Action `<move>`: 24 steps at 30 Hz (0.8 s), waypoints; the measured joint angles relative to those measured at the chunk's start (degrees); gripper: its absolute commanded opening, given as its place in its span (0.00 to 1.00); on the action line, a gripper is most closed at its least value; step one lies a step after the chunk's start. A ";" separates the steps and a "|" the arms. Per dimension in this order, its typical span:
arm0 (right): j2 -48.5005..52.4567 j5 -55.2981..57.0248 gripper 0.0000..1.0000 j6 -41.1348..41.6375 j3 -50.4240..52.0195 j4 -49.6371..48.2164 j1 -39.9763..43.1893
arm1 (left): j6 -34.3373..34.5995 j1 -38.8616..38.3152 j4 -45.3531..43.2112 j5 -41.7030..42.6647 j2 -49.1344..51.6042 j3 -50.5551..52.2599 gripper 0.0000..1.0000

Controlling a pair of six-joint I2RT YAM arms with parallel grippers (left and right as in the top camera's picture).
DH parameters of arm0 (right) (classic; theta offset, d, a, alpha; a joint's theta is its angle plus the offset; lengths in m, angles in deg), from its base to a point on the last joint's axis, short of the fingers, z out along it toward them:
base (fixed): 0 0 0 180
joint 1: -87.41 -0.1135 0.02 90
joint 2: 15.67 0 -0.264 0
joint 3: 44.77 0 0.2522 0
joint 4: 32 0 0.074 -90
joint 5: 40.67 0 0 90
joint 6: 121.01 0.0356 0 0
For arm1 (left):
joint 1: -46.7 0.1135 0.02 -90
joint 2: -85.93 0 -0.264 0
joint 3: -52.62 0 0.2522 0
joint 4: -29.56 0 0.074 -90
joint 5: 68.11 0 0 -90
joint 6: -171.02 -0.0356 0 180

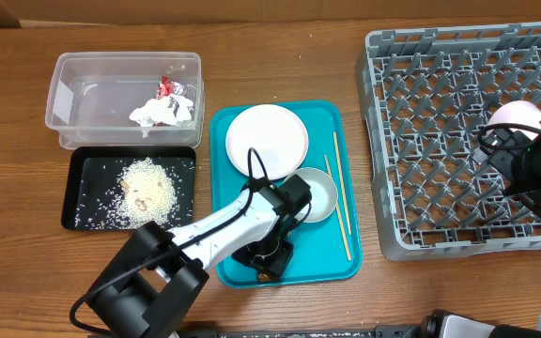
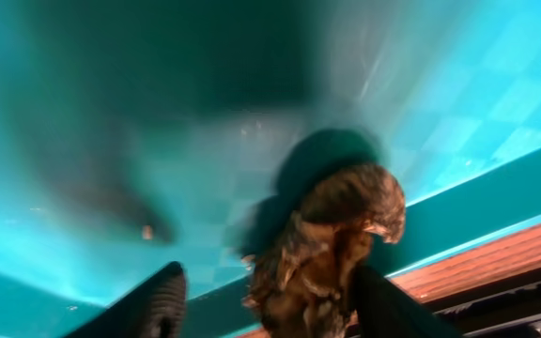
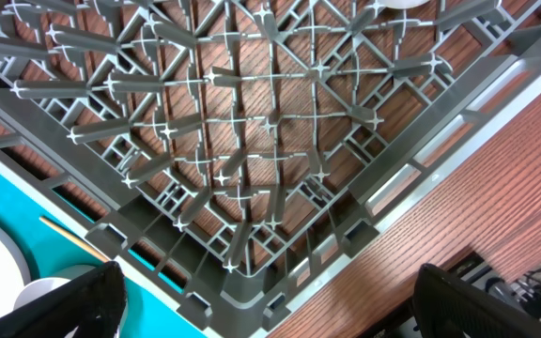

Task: Sort waste into correct bins and load items into the dishwasher
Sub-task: 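Grasp the brown food scrap on the teal tray with left gripper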

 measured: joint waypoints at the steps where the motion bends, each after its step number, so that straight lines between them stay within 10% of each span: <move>1: 0.00 0.00 1.00 0.00 0.00 0.02 0.00 | -0.02 0.00 -0.22 0.24 0.00 0.50 0.44; 7: 0.00 0.00 1.00 0.00 0.00 0.00 0.00 | -0.20 0.00 -0.31 1.55 -0.50 1.97 0.04; 24: 0.00 0.00 1.00 0.00 0.00 0.15 0.00 | 1.42 4.33 2.64 -1.90 -1.11 -1.38 0.04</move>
